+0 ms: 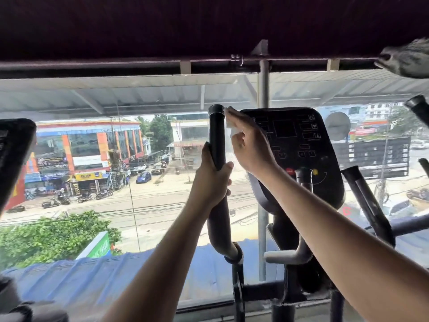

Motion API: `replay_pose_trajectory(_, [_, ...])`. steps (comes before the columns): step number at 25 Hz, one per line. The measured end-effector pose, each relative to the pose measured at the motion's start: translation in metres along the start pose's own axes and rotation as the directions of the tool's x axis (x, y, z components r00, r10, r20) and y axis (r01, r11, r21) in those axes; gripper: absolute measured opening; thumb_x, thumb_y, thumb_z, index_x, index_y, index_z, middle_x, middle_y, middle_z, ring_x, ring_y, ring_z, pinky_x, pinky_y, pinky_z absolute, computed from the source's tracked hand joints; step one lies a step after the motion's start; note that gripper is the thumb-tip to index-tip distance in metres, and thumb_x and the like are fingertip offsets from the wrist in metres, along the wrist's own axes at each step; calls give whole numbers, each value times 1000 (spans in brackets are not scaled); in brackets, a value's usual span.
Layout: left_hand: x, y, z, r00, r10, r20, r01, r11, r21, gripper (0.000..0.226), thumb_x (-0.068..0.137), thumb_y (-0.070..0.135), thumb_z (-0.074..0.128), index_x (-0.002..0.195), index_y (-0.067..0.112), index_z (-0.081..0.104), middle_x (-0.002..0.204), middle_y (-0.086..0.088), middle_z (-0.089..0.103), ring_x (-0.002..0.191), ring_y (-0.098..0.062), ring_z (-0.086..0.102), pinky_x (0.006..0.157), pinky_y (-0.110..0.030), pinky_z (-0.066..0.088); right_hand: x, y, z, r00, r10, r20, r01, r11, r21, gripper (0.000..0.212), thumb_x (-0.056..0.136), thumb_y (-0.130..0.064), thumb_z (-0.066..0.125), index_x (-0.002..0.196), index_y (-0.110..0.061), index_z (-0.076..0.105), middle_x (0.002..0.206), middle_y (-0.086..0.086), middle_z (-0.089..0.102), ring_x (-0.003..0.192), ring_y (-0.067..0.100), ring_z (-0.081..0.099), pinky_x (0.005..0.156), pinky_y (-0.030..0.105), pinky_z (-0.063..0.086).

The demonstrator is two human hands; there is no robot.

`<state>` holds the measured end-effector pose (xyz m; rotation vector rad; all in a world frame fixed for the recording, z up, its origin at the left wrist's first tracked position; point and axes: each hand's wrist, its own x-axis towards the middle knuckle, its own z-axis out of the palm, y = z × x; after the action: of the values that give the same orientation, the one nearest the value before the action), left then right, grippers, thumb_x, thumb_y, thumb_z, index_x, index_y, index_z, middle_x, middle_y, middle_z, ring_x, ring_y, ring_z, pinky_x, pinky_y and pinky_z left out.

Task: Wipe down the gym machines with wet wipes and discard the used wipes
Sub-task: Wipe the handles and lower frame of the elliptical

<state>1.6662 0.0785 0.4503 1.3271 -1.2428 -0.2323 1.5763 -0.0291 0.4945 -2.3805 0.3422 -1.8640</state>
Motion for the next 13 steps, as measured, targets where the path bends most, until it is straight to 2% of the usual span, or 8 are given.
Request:
replay_pose_trajectory(4, [-16, 0, -1, 999, 8, 45, -5, 998, -66, 76, 101, 20, 60, 162, 29, 16, 89, 0, 63, 56, -6, 61, 47, -22, 52, 11, 1, -4, 982, -146, 120, 168, 965, -201, 63, 88, 26, 43, 146, 3, 49, 155, 15, 46, 144, 21, 43, 122, 19, 25])
replay_pose_trajectory(8, [-33, 0, -2, 998, 40, 53, -35, 996, -83, 79, 102, 21, 58, 165, 30, 11, 93, 2, 63, 53, -4, 59, 48, -25, 55, 10, 2, -18, 906, -347, 242, 411, 856, -314, 67, 81, 33, 51, 143, 7, 50, 153, 19, 47, 145, 23, 40, 123, 20, 22])
replay_pose_trajectory(11, [-42, -1, -2, 997, 66, 48, -64, 996, -56, 79, 102, 22, 58, 165, 29, 11, 89, 4, 63, 55, -7, 61, 55, -37, 59, 18, -8, -24, 852, -440, 285, 522, 763, -381, 58, 82, 27, 60, 136, 7, 58, 144, 20, 57, 140, 30, 49, 122, 29, 29])
replay_pose_trajectory(13, [-47, -2, -2, 996, 78, 41, -77, 997, -25, 79, 101, 24, 58, 164, 29, 11, 88, 4, 63, 57, -7, 63, 59, -40, 60, 34, -15, -24, 797, -463, 387, 599, 687, -411, 44, 82, 21, 65, 123, 7, 68, 130, 22, 66, 131, 34, 58, 120, 38, 30])
